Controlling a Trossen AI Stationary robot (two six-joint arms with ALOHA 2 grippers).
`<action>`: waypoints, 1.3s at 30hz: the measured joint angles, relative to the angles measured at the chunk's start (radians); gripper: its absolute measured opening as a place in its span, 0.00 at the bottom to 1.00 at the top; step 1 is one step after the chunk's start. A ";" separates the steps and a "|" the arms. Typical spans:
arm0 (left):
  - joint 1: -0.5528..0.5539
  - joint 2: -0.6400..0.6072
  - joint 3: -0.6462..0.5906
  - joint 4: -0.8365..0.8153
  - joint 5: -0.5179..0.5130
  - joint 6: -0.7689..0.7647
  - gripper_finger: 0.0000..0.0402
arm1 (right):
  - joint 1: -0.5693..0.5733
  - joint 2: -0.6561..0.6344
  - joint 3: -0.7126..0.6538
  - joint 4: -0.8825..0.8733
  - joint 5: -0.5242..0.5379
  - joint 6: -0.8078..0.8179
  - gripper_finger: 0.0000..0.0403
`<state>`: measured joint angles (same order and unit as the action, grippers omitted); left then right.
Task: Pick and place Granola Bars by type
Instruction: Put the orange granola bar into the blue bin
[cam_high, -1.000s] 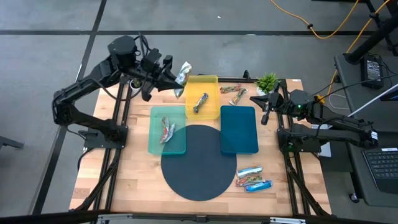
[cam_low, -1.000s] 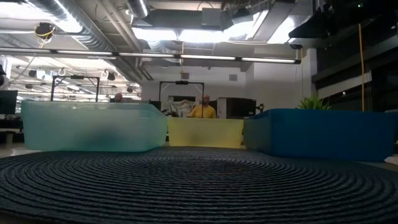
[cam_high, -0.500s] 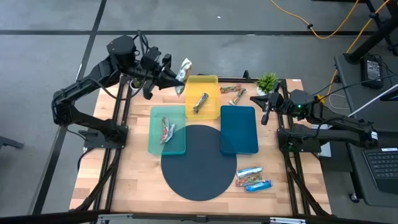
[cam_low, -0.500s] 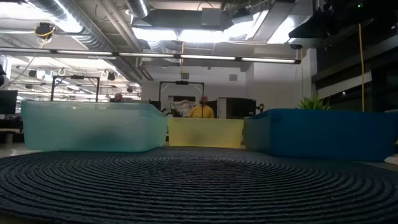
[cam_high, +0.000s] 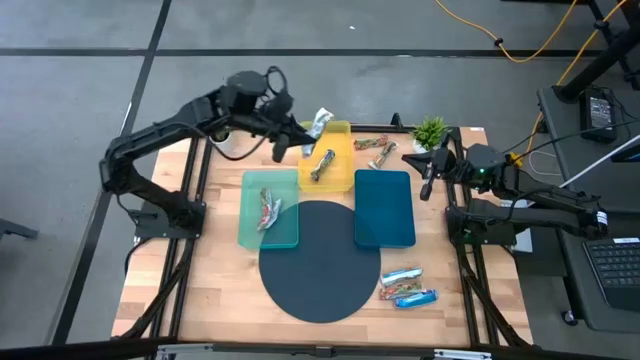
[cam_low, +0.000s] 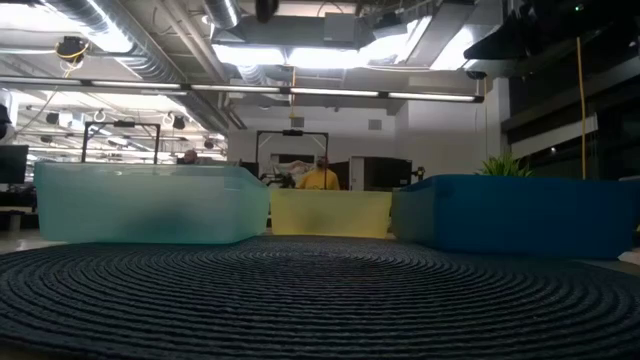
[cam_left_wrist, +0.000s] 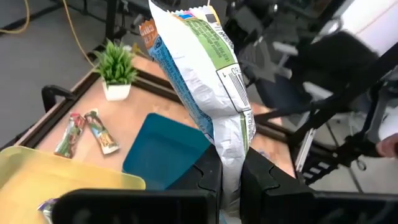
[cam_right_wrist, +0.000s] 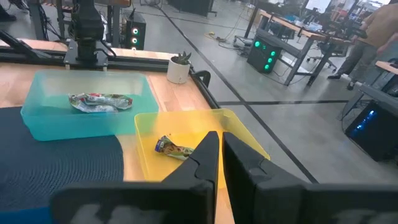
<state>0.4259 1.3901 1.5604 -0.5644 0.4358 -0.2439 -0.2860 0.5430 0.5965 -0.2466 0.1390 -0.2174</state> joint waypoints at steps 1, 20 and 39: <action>0.000 0.014 0.000 0.001 0.000 0.010 0.04 | 0.000 0.000 0.000 0.006 0.000 0.004 0.06; -0.024 0.096 0.000 0.037 -0.116 0.101 0.04 | 0.000 0.213 0.000 0.370 -0.054 0.377 0.56; -0.135 0.096 0.000 0.048 -0.322 0.172 0.04 | -0.067 0.564 0.263 0.552 -0.309 0.575 0.75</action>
<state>0.2905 1.4857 1.5604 -0.5159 0.1137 -0.0716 -0.3526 1.1069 0.8591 0.3055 -0.1701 0.3571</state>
